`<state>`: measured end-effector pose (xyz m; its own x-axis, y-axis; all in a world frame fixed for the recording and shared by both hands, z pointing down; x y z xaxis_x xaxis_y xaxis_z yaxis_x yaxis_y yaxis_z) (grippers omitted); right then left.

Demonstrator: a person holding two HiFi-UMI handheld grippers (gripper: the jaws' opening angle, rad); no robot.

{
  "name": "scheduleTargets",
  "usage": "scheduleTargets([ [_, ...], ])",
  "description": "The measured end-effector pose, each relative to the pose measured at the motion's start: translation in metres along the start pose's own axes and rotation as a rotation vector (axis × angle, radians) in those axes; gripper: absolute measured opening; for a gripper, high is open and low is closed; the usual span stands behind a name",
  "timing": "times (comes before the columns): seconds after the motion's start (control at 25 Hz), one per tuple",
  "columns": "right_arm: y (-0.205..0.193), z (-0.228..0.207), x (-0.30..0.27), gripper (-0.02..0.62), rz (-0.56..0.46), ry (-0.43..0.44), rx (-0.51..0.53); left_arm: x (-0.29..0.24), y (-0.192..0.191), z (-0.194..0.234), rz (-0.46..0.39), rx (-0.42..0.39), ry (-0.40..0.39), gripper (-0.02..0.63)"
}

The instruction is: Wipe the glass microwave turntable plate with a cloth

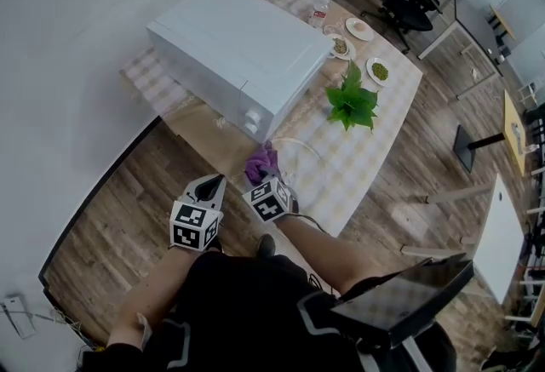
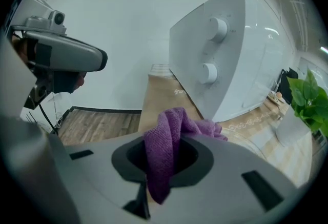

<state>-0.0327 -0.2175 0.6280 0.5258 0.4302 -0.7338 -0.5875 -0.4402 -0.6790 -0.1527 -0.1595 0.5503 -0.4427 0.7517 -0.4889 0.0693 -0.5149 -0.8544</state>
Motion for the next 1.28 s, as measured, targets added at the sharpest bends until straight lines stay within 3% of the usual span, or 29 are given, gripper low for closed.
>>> scheduleTargets([
  [0.2, -0.003, 0.014, 0.005, 0.057, -0.005, 0.06, -0.086, -0.001, -0.001, -0.003, 0.013, -0.028, -0.001, 0.008],
  [0.36, 0.003, 0.015, 0.021, 0.057, -0.065, 0.077, -0.134, -0.003, 0.003, -0.006, 0.001, -0.019, -0.006, 0.008],
  [0.52, 0.006, -0.004, 0.047, 0.057, -0.142, 0.07, -0.261, -0.011, 0.007, -0.014, 0.009, -0.034, -0.014, 0.009],
  [0.6, 0.005, -0.018, 0.062, 0.057, -0.166, 0.048, -0.303, -0.018, 0.01, -0.022, 0.007, -0.042, -0.036, 0.008],
  [0.84, -0.001, -0.067, 0.099, 0.057, -0.225, -0.032, -0.301, -0.038, 0.02, -0.045, 0.005, -0.062, -0.087, 0.009],
  [1.08, -0.022, -0.124, 0.112, 0.057, -0.186, -0.128, -0.303, -0.051, 0.03, -0.063, -0.005, -0.085, -0.12, 0.008],
  [1.28, -0.04, -0.167, 0.112, 0.057, -0.137, -0.224, -0.267, -0.055, 0.032, -0.064, 0.003, -0.119, -0.096, 0.008],
])
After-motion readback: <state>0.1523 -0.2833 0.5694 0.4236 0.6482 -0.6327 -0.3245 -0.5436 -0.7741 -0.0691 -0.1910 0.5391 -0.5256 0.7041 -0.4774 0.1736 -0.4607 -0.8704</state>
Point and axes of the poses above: the fingertips, and each gripper's own axes: x backward along the fingers, z to its left, y out of its top, the point moved 7 cm from there along x, backward along the fingers, and after that the axes turned 1 degree about y, right-handed, at the moved point
